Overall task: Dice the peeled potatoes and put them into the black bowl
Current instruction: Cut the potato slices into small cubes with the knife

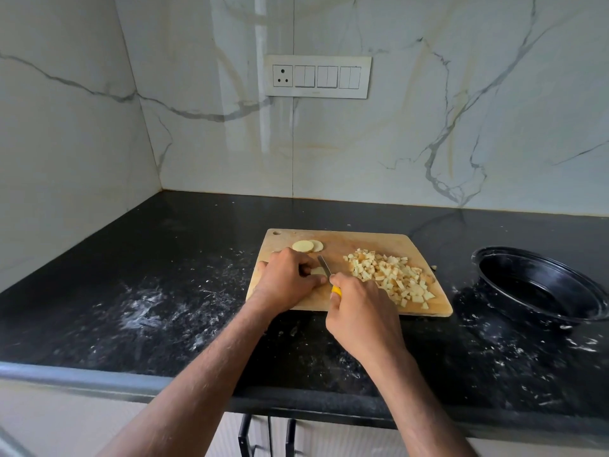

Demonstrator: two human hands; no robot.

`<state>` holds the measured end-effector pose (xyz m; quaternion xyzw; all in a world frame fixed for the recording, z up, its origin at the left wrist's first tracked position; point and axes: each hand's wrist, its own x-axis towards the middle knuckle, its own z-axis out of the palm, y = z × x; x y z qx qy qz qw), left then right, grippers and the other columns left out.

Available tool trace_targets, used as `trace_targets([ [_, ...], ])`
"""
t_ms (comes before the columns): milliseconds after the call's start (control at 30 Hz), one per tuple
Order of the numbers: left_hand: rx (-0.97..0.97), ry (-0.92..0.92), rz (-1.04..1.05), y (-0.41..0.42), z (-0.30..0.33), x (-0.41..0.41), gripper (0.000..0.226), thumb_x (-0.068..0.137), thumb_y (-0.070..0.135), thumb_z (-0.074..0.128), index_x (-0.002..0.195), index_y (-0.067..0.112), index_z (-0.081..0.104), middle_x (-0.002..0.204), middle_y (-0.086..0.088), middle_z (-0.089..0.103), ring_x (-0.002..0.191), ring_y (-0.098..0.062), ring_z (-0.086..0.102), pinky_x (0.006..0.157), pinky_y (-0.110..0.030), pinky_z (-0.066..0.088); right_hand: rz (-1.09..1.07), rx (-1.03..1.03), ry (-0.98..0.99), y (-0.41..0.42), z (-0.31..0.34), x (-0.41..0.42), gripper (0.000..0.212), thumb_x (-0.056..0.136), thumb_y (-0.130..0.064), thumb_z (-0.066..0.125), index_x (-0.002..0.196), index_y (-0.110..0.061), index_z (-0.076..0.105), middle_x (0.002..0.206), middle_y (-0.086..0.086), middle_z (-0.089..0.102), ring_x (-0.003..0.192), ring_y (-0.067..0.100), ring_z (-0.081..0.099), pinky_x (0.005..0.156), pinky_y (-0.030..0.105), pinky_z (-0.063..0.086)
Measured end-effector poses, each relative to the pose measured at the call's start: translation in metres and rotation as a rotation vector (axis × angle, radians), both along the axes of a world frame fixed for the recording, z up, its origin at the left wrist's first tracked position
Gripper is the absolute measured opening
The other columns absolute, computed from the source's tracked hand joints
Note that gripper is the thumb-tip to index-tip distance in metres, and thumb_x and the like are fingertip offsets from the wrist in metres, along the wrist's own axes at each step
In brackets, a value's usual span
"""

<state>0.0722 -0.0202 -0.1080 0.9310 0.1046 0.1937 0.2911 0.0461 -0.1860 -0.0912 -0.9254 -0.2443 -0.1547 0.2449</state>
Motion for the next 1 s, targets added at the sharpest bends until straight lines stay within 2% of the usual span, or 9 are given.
trace_targets([
  [67,-0.004,-0.018,0.004,0.000,-0.001,0.000,0.020,0.079,0.043,0.080,0.095,0.031,0.077,0.086,0.014,0.066,0.093,-0.014,0.058,0.090,-0.042,0.048,0.000,-0.020,-0.014,0.000,-0.002,-0.005,0.034,0.101,-0.027,0.052,0.135,-0.029,0.056,0.089,-0.005,0.060,0.072,0.012,0.046,0.060,0.023,0.034],
  [167,0.006,-0.025,0.016,-0.002,0.000,-0.002,0.024,0.081,0.044,0.079,0.102,0.032,0.077,0.095,0.013,0.068,0.095,-0.009,0.055,0.089,-0.036,0.044,0.019,-0.021,-0.023,-0.007,-0.006,-0.012,0.035,0.100,-0.027,0.052,0.135,-0.028,0.056,0.096,-0.005,0.069,0.074,0.011,0.052,0.062,0.022,0.037],
  [467,0.042,0.002,-0.006,-0.004,0.003,-0.005,0.028,0.083,0.046,0.077,0.107,0.031,0.075,0.088,0.015,0.062,0.093,-0.012,0.056,0.079,-0.030,0.040,0.049,-0.034,0.011,-0.037,-0.002,-0.034,0.031,0.099,-0.031,0.054,0.130,-0.029,0.057,0.101,-0.009,0.070,0.088,0.011,0.064,0.071,0.024,0.051],
  [567,0.053,0.017,-0.010,-0.004,0.004,-0.008,0.026,0.084,0.046,0.076,0.105,0.032,0.075,0.087,0.016,0.062,0.095,-0.012,0.057,0.082,-0.032,0.043,0.051,-0.029,0.020,-0.044,-0.001,-0.037,0.029,0.098,-0.031,0.056,0.127,-0.031,0.059,0.100,-0.010,0.070,0.087,0.010,0.064,0.066,0.019,0.046],
  [667,0.037,0.004,-0.031,-0.003,0.004,-0.011,0.024,0.082,0.045,0.077,0.102,0.032,0.076,0.083,0.019,0.062,0.092,-0.012,0.059,0.086,-0.034,0.049,-0.001,0.039,0.018,-0.051,-0.001,-0.038,0.026,0.095,-0.029,0.058,0.120,-0.030,0.066,0.091,-0.013,0.071,0.074,0.006,0.063,0.057,0.015,0.041],
  [733,0.009,-0.013,-0.043,-0.003,0.006,-0.013,0.025,0.081,0.041,0.080,0.103,0.029,0.077,0.083,0.016,0.064,0.082,-0.005,0.059,0.072,-0.019,0.046,-0.042,0.115,-0.011,-0.048,-0.002,-0.035,0.025,0.095,-0.027,0.059,0.118,-0.029,0.068,0.088,-0.013,0.072,0.071,0.007,0.063,0.057,0.017,0.048],
  [800,-0.009,-0.027,-0.046,-0.002,0.007,-0.014,0.025,0.080,0.037,0.082,0.102,0.026,0.078,0.084,0.013,0.067,0.078,-0.004,0.060,0.062,-0.013,0.041,-0.046,0.150,-0.044,-0.039,-0.002,-0.030,0.027,0.096,-0.028,0.058,0.121,-0.027,0.067,0.092,-0.010,0.073,0.074,0.009,0.065,0.063,0.024,0.056],
  [967,-0.006,-0.056,-0.038,0.000,0.006,-0.016,0.016,0.079,0.031,0.082,0.093,0.023,0.080,0.077,0.012,0.067,0.074,-0.007,0.059,0.063,-0.019,0.044,-0.026,0.117,-0.041,-0.013,-0.002,-0.012,0.030,0.097,-0.030,0.057,0.126,-0.029,0.064,0.086,-0.007,0.071,0.067,0.008,0.059,0.050,0.014,0.038],
  [1000,0.004,-0.062,-0.039,-0.002,0.006,-0.016,0.015,0.080,0.030,0.081,0.092,0.022,0.080,0.077,0.011,0.067,0.074,-0.009,0.059,0.065,-0.022,0.046,-0.028,0.107,-0.035,-0.013,-0.002,-0.011,0.031,0.097,-0.031,0.057,0.127,-0.029,0.063,0.087,-0.007,0.071,0.067,0.008,0.059,0.050,0.014,0.038],
])
